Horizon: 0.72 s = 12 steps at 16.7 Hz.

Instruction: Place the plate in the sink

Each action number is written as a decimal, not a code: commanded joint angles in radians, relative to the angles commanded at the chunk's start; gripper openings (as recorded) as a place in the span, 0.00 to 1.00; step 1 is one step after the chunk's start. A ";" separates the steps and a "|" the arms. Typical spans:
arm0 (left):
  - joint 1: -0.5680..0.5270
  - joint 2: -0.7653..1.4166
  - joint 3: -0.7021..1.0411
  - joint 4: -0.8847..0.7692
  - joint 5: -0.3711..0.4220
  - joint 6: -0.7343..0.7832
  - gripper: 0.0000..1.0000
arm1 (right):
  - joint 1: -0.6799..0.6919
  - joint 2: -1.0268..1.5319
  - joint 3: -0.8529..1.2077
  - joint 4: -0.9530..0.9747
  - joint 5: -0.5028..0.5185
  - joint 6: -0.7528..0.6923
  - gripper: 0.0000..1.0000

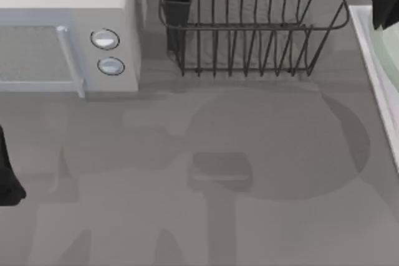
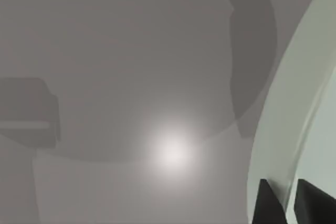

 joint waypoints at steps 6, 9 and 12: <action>0.000 0.000 0.000 0.000 0.000 0.000 1.00 | -0.232 0.435 0.365 -0.005 0.000 -0.231 0.00; 0.000 0.000 0.000 0.000 0.000 0.000 1.00 | -0.323 0.558 0.483 0.000 0.000 -0.321 0.00; 0.000 0.000 0.000 0.000 0.000 0.000 1.00 | -0.350 0.589 0.513 0.001 0.000 -0.348 0.00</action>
